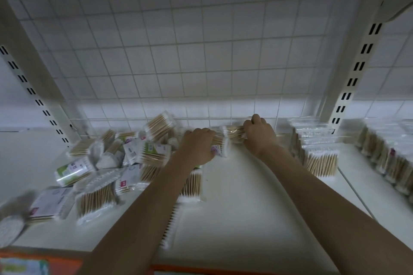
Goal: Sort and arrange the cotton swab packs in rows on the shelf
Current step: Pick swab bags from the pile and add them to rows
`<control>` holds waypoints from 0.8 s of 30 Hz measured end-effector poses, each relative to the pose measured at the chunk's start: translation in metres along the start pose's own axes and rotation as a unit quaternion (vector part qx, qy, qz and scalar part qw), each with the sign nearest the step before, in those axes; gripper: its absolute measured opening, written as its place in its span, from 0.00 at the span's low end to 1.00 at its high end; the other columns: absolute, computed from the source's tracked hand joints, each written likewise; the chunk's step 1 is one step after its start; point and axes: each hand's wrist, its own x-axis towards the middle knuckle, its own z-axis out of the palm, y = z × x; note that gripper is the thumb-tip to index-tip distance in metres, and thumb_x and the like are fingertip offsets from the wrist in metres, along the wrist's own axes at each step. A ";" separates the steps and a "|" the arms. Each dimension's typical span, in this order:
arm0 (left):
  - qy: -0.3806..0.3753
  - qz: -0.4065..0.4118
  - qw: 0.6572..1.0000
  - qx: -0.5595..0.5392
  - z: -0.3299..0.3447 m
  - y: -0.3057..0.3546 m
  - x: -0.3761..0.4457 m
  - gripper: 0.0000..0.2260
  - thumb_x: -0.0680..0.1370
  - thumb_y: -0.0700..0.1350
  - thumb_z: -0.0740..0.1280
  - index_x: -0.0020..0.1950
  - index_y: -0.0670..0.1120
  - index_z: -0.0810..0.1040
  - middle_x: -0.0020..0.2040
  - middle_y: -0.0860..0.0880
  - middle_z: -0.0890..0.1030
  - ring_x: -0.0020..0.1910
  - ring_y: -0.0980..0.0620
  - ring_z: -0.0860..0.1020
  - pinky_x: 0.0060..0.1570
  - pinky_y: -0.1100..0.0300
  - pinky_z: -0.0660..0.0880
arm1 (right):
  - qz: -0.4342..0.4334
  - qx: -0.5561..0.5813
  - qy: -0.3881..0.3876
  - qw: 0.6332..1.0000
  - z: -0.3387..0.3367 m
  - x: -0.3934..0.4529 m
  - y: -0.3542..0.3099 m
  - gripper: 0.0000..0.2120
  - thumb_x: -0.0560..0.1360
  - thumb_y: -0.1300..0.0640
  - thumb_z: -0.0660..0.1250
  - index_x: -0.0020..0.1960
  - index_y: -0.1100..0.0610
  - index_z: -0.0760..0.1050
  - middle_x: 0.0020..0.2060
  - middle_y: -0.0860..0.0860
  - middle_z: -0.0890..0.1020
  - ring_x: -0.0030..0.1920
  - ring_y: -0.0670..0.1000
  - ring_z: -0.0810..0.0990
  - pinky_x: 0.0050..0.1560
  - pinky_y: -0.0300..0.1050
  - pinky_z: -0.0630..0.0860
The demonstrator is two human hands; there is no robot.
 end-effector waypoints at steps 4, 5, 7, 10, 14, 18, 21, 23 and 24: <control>0.006 0.008 0.999 0.045 0.007 0.004 0.007 0.21 0.75 0.48 0.65 0.67 0.48 0.67 0.62 0.49 0.73 0.62 0.47 0.69 0.60 0.51 0.64 | 0.016 0.015 0.001 1.000 -0.002 -0.007 0.002 0.18 0.74 0.61 0.62 0.63 0.61 0.67 0.60 0.58 0.69 0.59 0.58 0.69 0.56 0.48 0.69; 0.007 0.008 0.998 0.060 0.008 0.004 0.008 0.20 0.75 0.48 0.66 0.65 0.49 0.68 0.61 0.49 0.73 0.61 0.47 0.70 0.59 0.51 0.64 | 0.016 0.020 0.002 1.000 -0.003 -0.008 0.002 0.18 0.74 0.61 0.62 0.63 0.61 0.67 0.60 0.58 0.69 0.60 0.57 0.69 0.56 0.48 0.68; 0.010 0.012 0.997 0.081 0.007 0.005 0.011 0.17 0.74 0.50 0.67 0.62 0.50 0.71 0.58 0.49 0.74 0.59 0.48 0.71 0.57 0.52 0.64 | 0.012 0.038 0.008 0.999 -0.008 -0.012 0.004 0.17 0.74 0.60 0.63 0.62 0.61 0.68 0.59 0.57 0.72 0.60 0.57 0.70 0.56 0.47 0.68; 0.015 0.025 0.994 0.101 -0.002 0.005 0.014 0.20 0.72 0.56 0.67 0.61 0.50 0.73 0.56 0.49 0.74 0.57 0.47 0.72 0.55 0.53 0.64 | -0.009 0.085 0.041 0.995 -0.024 -0.017 0.005 0.16 0.73 0.59 0.64 0.59 0.61 0.69 0.55 0.57 0.75 0.56 0.58 0.73 0.54 0.49 0.71; 0.074 -0.013 0.996 -0.042 -0.030 0.005 0.007 0.25 0.71 0.57 0.69 0.64 0.48 0.72 0.57 0.46 0.74 0.56 0.46 0.74 0.54 0.54 0.66 | -0.032 0.184 0.131 0.974 -0.066 -0.022 0.009 0.11 0.71 0.60 0.66 0.52 0.62 0.71 0.47 0.58 0.78 0.48 0.60 0.76 0.46 0.49 0.72; 0.184 -0.039 0.964 -0.189 -0.058 0.017 -0.016 0.23 0.69 0.50 0.74 0.60 0.45 0.73 0.54 0.47 0.75 0.49 0.50 0.73 0.46 0.60 0.65 | -0.048 0.243 0.223 0.943 -0.108 -0.040 0.021 0.11 0.70 0.60 0.69 0.50 0.61 0.73 0.41 0.51 0.76 0.43 0.55 0.77 0.42 0.45 0.70; 0.234 -0.021 0.944 -0.233 -0.066 0.036 -0.037 0.21 0.68 0.49 0.75 0.57 0.44 0.74 0.51 0.49 0.76 0.47 0.54 0.71 0.45 0.65 0.64 | -0.047 0.276 0.240 0.930 -0.127 -0.064 0.030 0.14 0.71 0.60 0.70 0.54 0.59 0.73 0.45 0.47 0.77 0.44 0.43 0.74 0.42 0.29 0.68; 0.251 -0.017 0.935 -0.251 -0.067 0.052 -0.050 0.22 0.68 0.48 0.75 0.58 0.44 0.74 0.51 0.49 0.76 0.48 0.56 0.71 0.44 0.69 0.62 | -0.051 0.288 0.234 0.927 -0.133 -0.083 0.037 0.15 0.71 0.60 0.70 0.56 0.59 0.73 0.45 0.44 0.76 0.46 0.37 0.71 0.43 0.21 0.65; 0.254 -0.020 0.931 -0.260 -0.066 0.060 -0.056 0.23 0.68 0.48 0.75 0.60 0.44 0.74 0.52 0.50 0.76 0.48 0.56 0.71 0.44 0.70 0.62 | -0.055 0.287 0.228 0.929 -0.135 -0.093 0.041 0.14 0.71 0.61 0.71 0.56 0.58 0.73 0.45 0.43 0.75 0.47 0.36 0.70 0.44 0.20 0.64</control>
